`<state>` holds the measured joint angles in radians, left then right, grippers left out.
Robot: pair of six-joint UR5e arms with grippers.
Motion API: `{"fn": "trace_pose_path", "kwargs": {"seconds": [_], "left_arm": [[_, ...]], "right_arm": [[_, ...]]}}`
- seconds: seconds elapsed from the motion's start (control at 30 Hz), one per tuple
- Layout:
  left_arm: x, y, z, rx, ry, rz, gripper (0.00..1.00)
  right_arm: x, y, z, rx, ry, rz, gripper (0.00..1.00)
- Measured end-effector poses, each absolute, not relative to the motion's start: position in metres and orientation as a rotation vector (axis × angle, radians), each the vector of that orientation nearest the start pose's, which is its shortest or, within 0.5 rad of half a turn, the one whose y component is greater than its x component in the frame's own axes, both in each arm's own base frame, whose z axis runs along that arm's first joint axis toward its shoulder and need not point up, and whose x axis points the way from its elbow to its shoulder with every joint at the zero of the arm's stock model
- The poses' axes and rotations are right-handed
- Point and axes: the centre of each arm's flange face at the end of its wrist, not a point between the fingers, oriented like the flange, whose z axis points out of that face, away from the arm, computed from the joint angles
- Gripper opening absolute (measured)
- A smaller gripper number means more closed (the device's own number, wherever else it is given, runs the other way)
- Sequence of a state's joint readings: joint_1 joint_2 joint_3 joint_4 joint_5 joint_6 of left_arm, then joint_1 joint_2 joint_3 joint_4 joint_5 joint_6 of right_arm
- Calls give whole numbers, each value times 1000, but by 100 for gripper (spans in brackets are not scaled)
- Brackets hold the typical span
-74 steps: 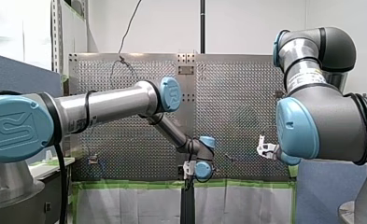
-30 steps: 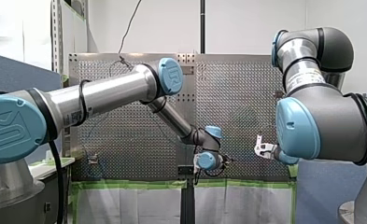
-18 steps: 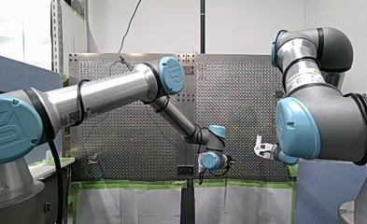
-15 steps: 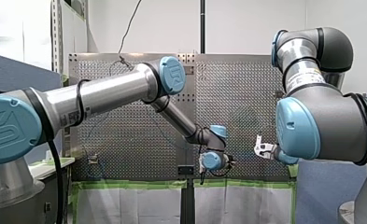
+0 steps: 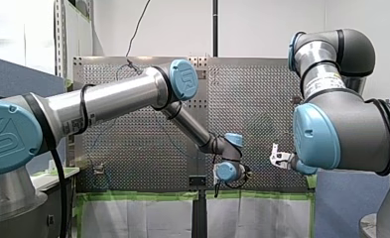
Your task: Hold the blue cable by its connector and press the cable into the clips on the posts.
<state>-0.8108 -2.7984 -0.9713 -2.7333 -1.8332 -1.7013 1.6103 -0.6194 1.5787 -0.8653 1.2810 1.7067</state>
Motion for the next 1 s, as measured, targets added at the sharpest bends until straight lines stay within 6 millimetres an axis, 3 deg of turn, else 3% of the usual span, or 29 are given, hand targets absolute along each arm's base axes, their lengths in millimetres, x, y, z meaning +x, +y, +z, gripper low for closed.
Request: {"fn": "trace_pose_path", "kwargs": {"seconds": [0.5,0.87,1.0], "left_arm": [[452,-639,-45,449,1799,-409,100],[421,-647,-4,410,1728,-411,100],[422,-641,13,335,1706,-420,100]], "right_arm": [[190,-648,-21,1474,-1244,1507,0],[191,-647,-22,1480,-1251,1505,0],[192,-647,-22,1484,-1255,1514,0]]}}
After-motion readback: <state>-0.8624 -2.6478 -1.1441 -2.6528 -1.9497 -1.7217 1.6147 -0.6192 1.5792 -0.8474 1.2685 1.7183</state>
